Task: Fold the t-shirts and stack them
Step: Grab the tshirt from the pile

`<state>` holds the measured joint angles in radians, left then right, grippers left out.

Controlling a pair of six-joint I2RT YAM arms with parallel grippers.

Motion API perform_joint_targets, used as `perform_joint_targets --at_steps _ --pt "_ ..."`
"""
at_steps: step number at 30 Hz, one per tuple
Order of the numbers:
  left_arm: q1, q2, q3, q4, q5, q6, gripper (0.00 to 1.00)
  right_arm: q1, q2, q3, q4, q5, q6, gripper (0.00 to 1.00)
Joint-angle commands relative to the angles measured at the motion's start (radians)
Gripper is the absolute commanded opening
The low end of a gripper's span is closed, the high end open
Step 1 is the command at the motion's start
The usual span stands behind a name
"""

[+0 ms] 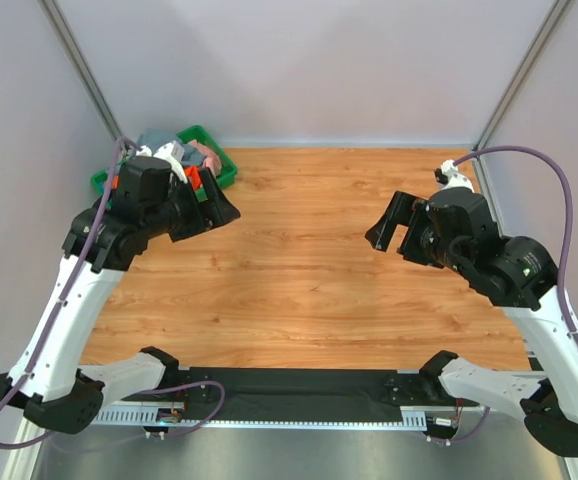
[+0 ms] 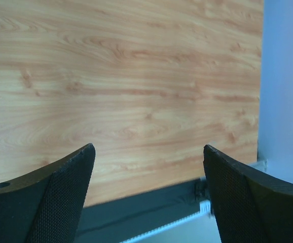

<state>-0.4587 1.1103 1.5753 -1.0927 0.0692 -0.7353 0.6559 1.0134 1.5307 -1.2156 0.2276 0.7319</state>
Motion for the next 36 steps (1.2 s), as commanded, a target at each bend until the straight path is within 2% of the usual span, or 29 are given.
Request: perform_joint_targets --at_steps 1,7,8,11,13,14,16,19,23,32,36 --pt "0.044 0.037 -0.009 0.114 -0.131 0.005 0.93 0.004 -0.004 -0.01 0.013 0.018 -0.012 1.0" --pt "0.34 0.141 -0.092 0.257 -0.112 -0.036 0.88 0.002 -0.006 -0.055 0.037 -0.022 -0.045 1.0" --pt "0.43 0.202 -0.084 0.249 -0.108 -0.035 0.87 0.001 -0.003 -0.061 0.039 -0.024 -0.06 1.0" --pt "0.588 0.365 -0.009 0.174 -0.106 -0.039 0.83 0.001 0.004 -0.061 0.05 -0.068 -0.13 1.0" --pt "0.649 0.461 0.028 0.186 -0.126 -0.027 0.82 0.002 0.002 -0.063 0.053 -0.105 -0.167 1.0" --pt "0.663 0.488 0.037 0.2 -0.132 -0.02 0.82 0.002 -0.001 -0.066 0.056 -0.106 -0.173 1.0" --pt "0.683 0.569 0.08 0.331 -0.143 0.032 0.83 0.002 -0.012 -0.081 0.056 -0.094 -0.196 1.0" --pt "0.686 0.629 0.144 0.358 -0.149 0.079 0.83 0.001 -0.013 -0.083 0.047 -0.08 -0.212 1.0" --pt "0.69 0.756 0.27 0.295 -0.187 0.109 0.83 0.002 0.001 -0.083 0.036 -0.048 -0.238 1.0" --pt "0.692 0.847 0.31 0.505 -0.111 0.156 0.84 0.002 0.082 -0.052 0.051 -0.048 -0.284 1.0" --pt "0.692 0.945 0.377 0.524 -0.077 0.129 0.84 0.002 0.094 -0.049 0.082 -0.074 -0.305 1.0"
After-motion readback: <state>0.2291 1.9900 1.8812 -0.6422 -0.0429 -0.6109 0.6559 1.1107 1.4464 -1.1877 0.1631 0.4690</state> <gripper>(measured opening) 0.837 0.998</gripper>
